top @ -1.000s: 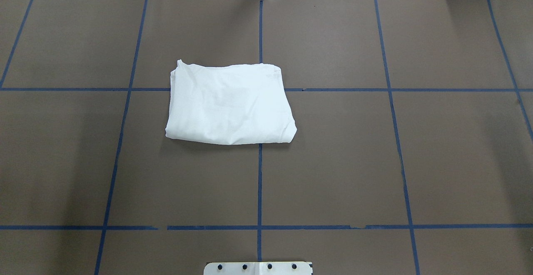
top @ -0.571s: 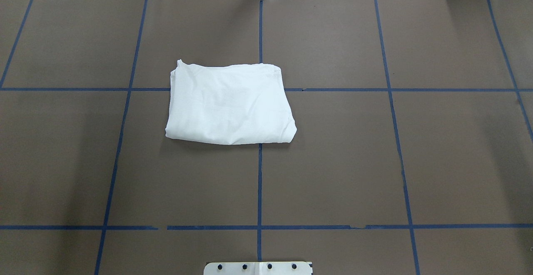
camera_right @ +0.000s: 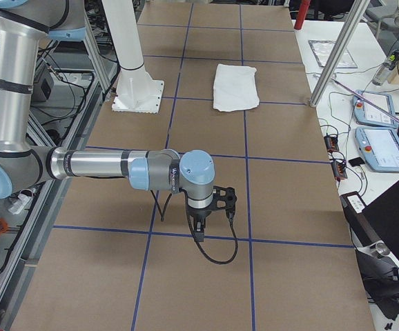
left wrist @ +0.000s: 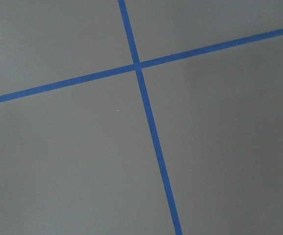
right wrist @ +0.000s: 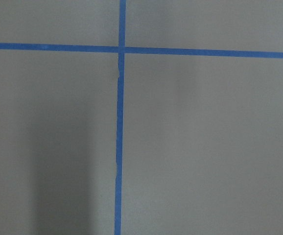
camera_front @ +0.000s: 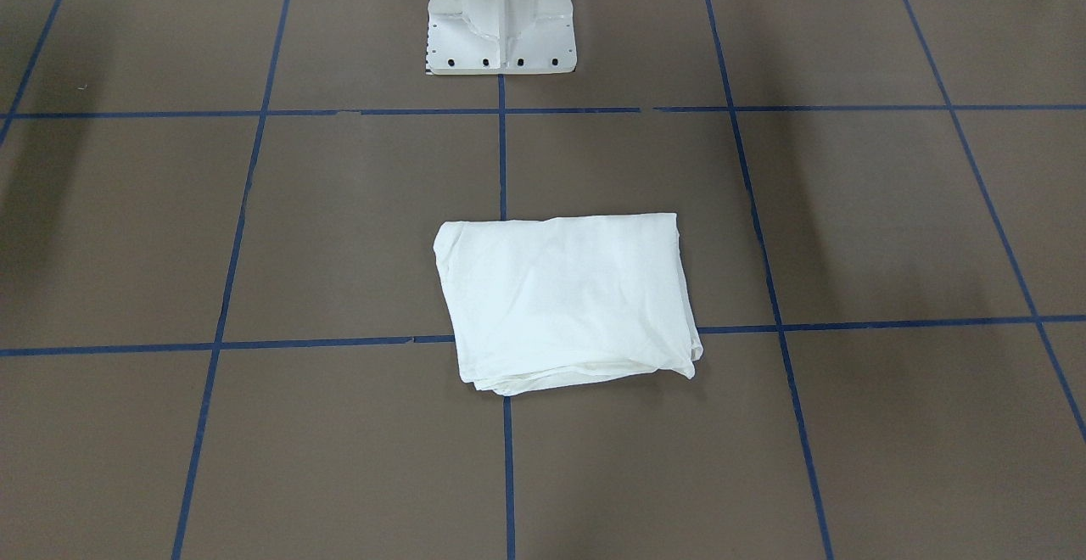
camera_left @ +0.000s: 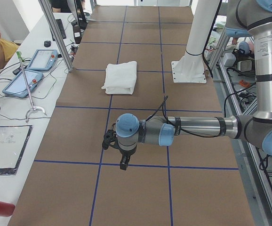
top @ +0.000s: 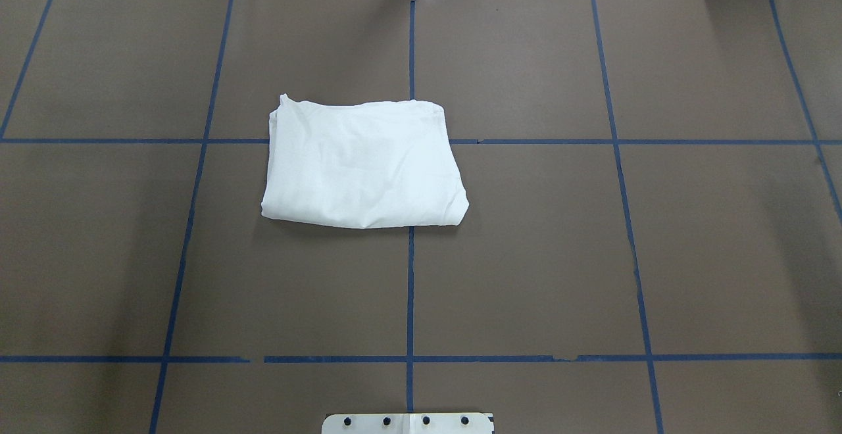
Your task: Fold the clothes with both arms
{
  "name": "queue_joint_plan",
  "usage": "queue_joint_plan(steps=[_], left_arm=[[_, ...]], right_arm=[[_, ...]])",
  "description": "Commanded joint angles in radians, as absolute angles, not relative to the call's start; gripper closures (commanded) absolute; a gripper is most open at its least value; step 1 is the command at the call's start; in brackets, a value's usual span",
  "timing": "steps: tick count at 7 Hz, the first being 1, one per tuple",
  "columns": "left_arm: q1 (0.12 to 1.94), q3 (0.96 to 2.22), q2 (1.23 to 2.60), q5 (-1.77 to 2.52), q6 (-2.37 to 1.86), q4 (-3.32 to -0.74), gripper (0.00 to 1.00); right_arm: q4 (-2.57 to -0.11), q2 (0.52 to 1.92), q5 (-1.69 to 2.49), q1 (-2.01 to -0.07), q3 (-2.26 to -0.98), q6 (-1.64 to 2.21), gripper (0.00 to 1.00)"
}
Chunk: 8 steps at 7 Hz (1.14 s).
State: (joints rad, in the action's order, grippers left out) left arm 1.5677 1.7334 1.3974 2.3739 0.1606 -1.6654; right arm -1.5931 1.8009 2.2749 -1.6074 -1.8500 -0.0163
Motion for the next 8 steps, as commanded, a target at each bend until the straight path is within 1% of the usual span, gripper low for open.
queue_joint_plan(steps=[1,8], left_arm=[[1.575,1.733,1.396,2.373,0.161,-1.670,0.00],[1.575,1.743,1.396,2.362,0.161,-1.671,0.00]], right_arm=[[-1.592,1.801,2.275,-1.606,-1.850,-0.015,0.00],[-1.588,1.799,2.278,-1.598,-1.855,-0.015,0.00]])
